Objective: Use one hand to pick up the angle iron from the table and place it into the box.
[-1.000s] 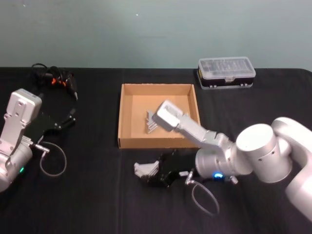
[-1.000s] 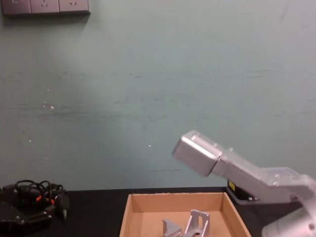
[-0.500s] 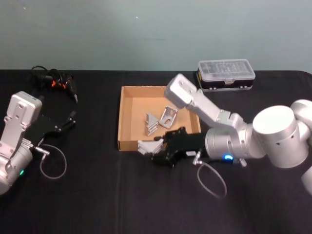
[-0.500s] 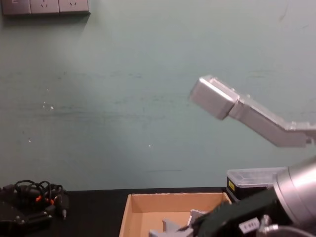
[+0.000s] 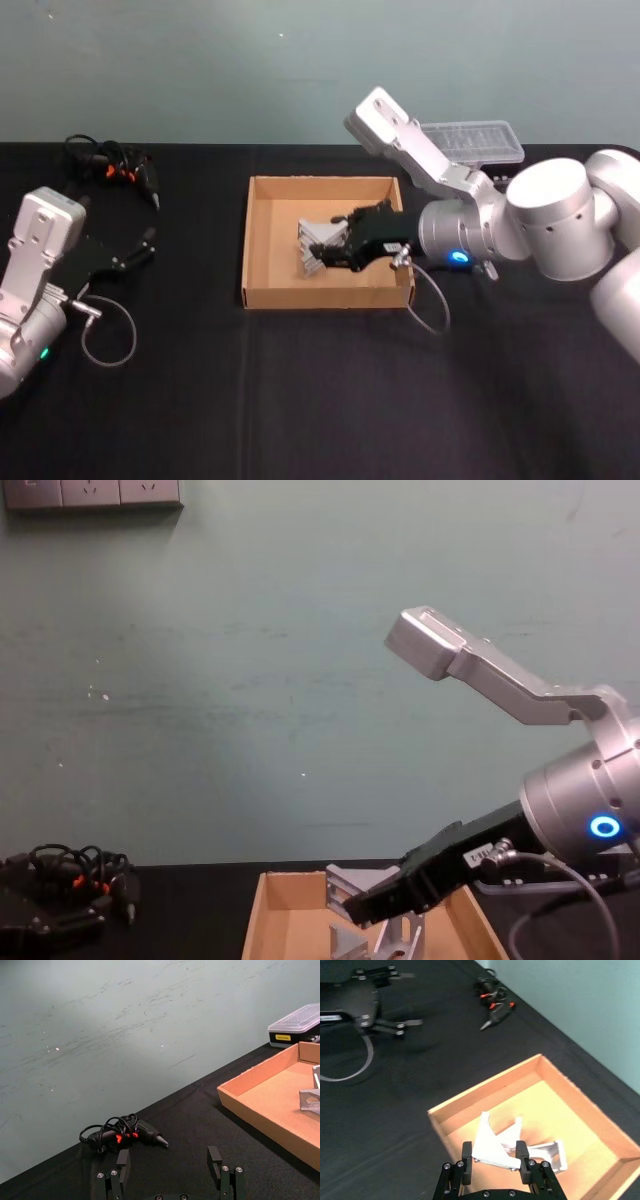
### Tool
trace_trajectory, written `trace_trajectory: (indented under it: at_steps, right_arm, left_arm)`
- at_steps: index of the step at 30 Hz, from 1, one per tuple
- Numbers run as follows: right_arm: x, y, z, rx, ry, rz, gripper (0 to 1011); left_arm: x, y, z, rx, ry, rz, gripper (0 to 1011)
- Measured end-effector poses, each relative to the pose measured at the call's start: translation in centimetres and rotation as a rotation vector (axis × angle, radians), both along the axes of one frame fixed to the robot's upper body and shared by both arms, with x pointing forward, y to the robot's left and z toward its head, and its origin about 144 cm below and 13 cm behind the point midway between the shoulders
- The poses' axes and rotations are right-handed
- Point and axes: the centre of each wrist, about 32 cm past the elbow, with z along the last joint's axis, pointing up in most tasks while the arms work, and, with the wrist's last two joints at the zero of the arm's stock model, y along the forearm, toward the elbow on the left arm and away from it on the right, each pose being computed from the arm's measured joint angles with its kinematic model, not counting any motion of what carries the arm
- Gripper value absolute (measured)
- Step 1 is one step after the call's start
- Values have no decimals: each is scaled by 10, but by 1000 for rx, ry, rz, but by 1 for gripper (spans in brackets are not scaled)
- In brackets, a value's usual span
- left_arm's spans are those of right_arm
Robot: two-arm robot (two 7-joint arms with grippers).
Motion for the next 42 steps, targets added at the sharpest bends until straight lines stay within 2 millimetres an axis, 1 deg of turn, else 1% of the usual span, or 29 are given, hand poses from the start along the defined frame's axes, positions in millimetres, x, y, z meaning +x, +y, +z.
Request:
trace_trajectory:
  at_steps: [5, 8, 11, 12, 20, 26, 42]
  right_arm:
    - [16, 7, -1, -3, -17, -32, 530]
    - [21, 11, -4, -8, -23, -45, 531]
    - [30, 17, -10, -14, -24, -69, 530]
    - [30, 17, -10, -14, -24, -69, 530]
    - [49, 27, -23, -28, -17, -101, 530]
    - [56, 30, -27, -32, -20, -105, 530]
    - [59, 31, -30, -35, -18, -107, 530]
  left_arm:
    - [0, 0, 0, 0, 0, 0, 1011]
    - [0, 0, 0, 0, 0, 0, 1011]
    - [0, 0, 0, 0, 0, 0, 1011]
    - [0, 0, 0, 0, 0, 0, 1011]
    - [0, 0, 0, 0, 0, 0, 1011]
    - [0, 0, 0, 0, 0, 0, 1011]
    - [0, 0, 0, 0, 0, 0, 1011]
